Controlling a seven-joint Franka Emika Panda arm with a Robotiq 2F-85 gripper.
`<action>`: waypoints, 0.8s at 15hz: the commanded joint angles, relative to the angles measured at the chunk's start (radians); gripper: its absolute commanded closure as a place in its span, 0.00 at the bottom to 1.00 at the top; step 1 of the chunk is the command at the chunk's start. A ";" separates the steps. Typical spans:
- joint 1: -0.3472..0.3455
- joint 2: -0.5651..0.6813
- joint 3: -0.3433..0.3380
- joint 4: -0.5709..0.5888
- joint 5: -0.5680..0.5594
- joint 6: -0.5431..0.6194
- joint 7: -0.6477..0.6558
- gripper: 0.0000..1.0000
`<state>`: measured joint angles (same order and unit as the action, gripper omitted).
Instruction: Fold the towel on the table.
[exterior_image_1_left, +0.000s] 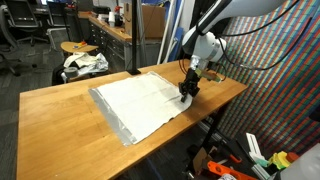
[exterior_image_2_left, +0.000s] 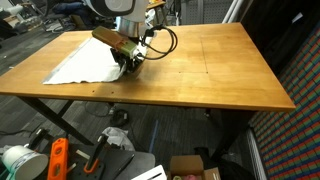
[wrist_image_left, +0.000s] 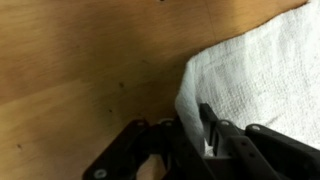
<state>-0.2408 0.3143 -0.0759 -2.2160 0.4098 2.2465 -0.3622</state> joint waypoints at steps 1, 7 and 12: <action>0.003 -0.010 0.000 0.001 -0.020 0.012 0.004 0.93; 0.057 -0.116 0.000 -0.083 -0.146 0.129 0.063 0.86; 0.113 -0.230 0.023 -0.176 -0.212 0.141 0.077 0.88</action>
<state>-0.1601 0.1862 -0.0646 -2.3083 0.2412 2.3706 -0.3154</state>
